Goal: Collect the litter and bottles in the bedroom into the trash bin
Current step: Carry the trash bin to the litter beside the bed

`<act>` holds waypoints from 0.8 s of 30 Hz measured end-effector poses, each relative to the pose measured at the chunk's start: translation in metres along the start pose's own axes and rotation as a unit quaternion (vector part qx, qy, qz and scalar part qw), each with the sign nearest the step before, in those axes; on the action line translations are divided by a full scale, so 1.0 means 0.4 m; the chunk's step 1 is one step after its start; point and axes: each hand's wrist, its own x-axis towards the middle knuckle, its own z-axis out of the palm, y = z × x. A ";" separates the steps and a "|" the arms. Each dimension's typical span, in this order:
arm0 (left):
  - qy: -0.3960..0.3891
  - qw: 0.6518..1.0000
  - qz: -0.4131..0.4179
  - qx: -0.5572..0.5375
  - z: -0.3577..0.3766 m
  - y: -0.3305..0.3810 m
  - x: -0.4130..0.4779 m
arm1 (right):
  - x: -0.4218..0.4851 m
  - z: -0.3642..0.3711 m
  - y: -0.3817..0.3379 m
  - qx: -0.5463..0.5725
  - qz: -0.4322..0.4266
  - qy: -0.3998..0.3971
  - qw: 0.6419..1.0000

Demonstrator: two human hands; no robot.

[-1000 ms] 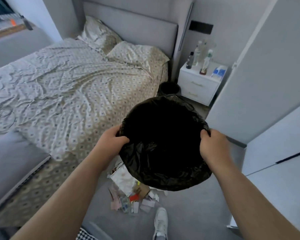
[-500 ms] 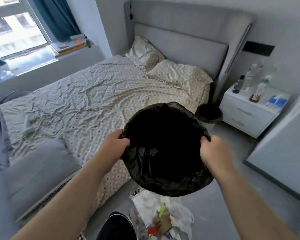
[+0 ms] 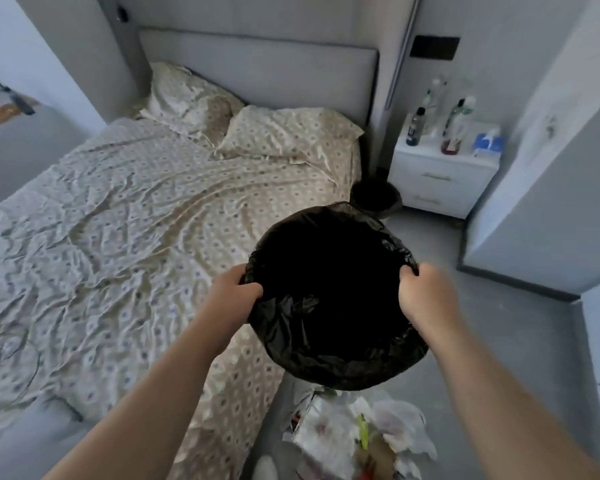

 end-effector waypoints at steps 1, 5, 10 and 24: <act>-0.011 1.000 -0.001 0.000 -0.015 -0.015 0.035 | 0.000 0.028 -0.004 0.000 0.012 0.009 1.000; -0.034 0.999 -0.014 0.014 -0.010 -0.109 0.150 | 0.004 0.116 0.035 -0.002 0.046 0.031 0.998; -0.079 0.996 -0.029 0.007 0.135 -0.294 0.252 | 0.048 0.222 0.224 0.024 0.076 0.058 0.995; -0.067 0.996 0.043 0.042 0.799 -0.903 0.650 | 0.399 0.655 1.035 0.031 0.092 0.158 0.983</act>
